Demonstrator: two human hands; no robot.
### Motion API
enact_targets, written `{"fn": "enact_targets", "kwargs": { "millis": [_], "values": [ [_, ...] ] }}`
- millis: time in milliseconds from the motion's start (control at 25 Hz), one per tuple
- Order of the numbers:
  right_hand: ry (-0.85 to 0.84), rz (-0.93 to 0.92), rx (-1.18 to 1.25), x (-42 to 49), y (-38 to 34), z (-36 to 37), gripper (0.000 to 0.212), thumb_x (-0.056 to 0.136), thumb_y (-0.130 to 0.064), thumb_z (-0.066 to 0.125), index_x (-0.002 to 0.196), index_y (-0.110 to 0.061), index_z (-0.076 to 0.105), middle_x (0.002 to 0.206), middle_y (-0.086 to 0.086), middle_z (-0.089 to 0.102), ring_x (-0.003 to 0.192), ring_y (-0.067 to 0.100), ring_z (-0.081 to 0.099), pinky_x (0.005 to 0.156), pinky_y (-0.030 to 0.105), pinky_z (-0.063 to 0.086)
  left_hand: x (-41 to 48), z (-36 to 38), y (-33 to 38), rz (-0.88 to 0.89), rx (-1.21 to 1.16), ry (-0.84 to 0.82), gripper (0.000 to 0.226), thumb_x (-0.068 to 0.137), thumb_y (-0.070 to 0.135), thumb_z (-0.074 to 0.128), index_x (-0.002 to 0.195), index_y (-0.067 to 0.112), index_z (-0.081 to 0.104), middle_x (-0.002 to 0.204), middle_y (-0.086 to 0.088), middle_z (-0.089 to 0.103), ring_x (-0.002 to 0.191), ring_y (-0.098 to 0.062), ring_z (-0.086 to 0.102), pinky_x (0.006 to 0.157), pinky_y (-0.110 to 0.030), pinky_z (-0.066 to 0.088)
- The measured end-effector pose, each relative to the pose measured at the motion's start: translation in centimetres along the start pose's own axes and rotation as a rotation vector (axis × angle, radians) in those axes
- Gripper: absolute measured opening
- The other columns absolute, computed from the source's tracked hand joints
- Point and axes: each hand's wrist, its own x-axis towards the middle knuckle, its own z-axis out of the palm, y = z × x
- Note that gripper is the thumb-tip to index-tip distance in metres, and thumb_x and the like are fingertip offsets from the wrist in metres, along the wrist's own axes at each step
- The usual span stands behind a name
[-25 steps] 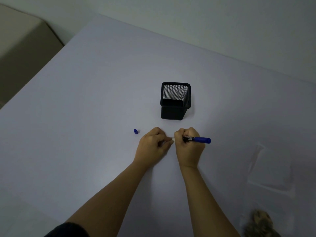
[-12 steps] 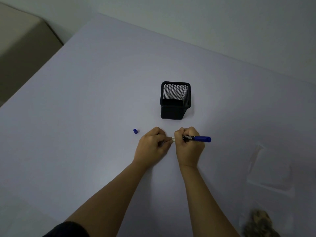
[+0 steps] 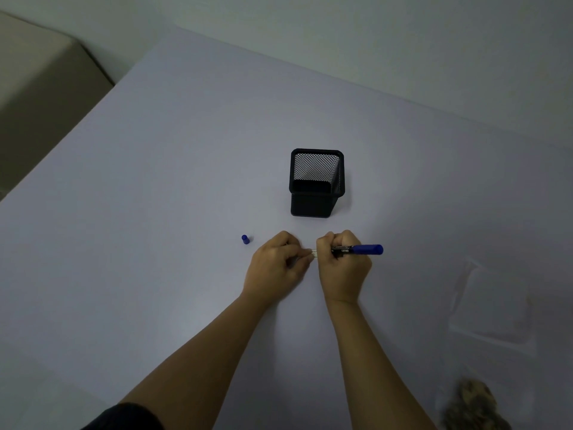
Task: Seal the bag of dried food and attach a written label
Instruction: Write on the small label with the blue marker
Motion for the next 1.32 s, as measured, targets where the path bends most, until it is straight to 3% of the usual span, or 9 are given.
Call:
{"fn": "enact_targets", "kwargs": {
  "millis": [80, 240, 400, 720, 960, 1080, 1320],
  "values": [
    [0.002, -0.003, 0.005, 0.02, 0.06, 0.05, 0.033, 0.083, -0.023, 0.049, 0.059, -0.001, 0.046, 0.050, 0.013, 0.050, 0.042, 0.025, 0.045, 0.041, 0.030, 0.040, 0.07, -0.02, 0.05, 0.000, -0.002, 0.008, 0.018, 0.081, 0.028, 0.068, 0.083, 0.011, 0.074, 0.080, 0.001, 0.059, 0.061, -0.010, 0.053, 0.056, -0.024, 0.048],
    [-0.002, 0.002, 0.005, 0.03, -0.02, 0.01, 0.033, 0.082, -0.025, 0.048, 0.059, -0.002, 0.046, 0.049, 0.011, 0.049, 0.042, 0.022, 0.044, 0.043, 0.018, 0.036, 0.09, 0.00, 0.02, 0.000, 0.001, 0.013, 0.017, 0.081, 0.026, 0.069, 0.081, 0.011, 0.074, 0.079, 0.000, 0.060, 0.061, -0.011, 0.053, 0.055, -0.025, 0.048],
    [-0.005, 0.005, 0.017, 0.02, 0.00, -0.02, 0.032, 0.082, -0.024, 0.049, 0.060, -0.001, 0.047, 0.050, 0.013, 0.050, 0.043, 0.025, 0.046, 0.042, 0.030, 0.041, 0.05, 0.01, -0.01, 0.001, 0.001, 0.010, 0.019, 0.081, 0.027, 0.068, 0.082, 0.010, 0.074, 0.079, 0.000, 0.059, 0.061, -0.012, 0.053, 0.055, -0.025, 0.048],
    [0.002, 0.003, 0.005, 0.03, -0.03, 0.00, 0.031, 0.082, -0.023, 0.050, 0.060, -0.001, 0.047, 0.050, 0.013, 0.051, 0.042, 0.026, 0.047, 0.042, 0.031, 0.042, 0.05, 0.03, -0.09, -0.004, 0.006, 0.010, 0.017, 0.082, 0.027, 0.069, 0.081, 0.011, 0.074, 0.079, 0.001, 0.059, 0.061, -0.010, 0.051, 0.055, -0.020, 0.045],
    [0.001, -0.009, 0.019, -0.02, 0.04, -0.06, 0.030, 0.082, -0.023, 0.050, 0.060, -0.003, 0.046, 0.050, 0.012, 0.050, 0.042, 0.023, 0.045, 0.044, 0.018, 0.038, 0.08, 0.00, -0.02, 0.005, 0.005, 0.019, 0.016, 0.080, 0.025, 0.069, 0.080, 0.010, 0.074, 0.078, -0.001, 0.060, 0.059, -0.009, 0.049, 0.054, -0.015, 0.040],
    [0.003, -0.012, 0.019, -0.02, 0.05, -0.06, 0.030, 0.082, -0.023, 0.050, 0.060, -0.002, 0.047, 0.050, 0.012, 0.050, 0.043, 0.023, 0.046, 0.045, 0.018, 0.038, 0.02, 0.06, -0.04, 0.005, 0.000, 0.014, 0.017, 0.081, 0.026, 0.068, 0.081, 0.010, 0.074, 0.079, -0.001, 0.060, 0.060, -0.011, 0.051, 0.054, -0.021, 0.045],
    [0.003, -0.008, 0.020, -0.01, 0.02, -0.05, 0.031, 0.081, -0.025, 0.050, 0.061, -0.001, 0.048, 0.051, 0.013, 0.051, 0.043, 0.024, 0.047, 0.044, 0.021, 0.040, 0.07, 0.08, -0.02, 0.006, -0.001, 0.019, 0.017, 0.081, 0.027, 0.069, 0.080, 0.011, 0.074, 0.078, 0.000, 0.059, 0.059, -0.009, 0.050, 0.054, -0.019, 0.043]
  ]
}}
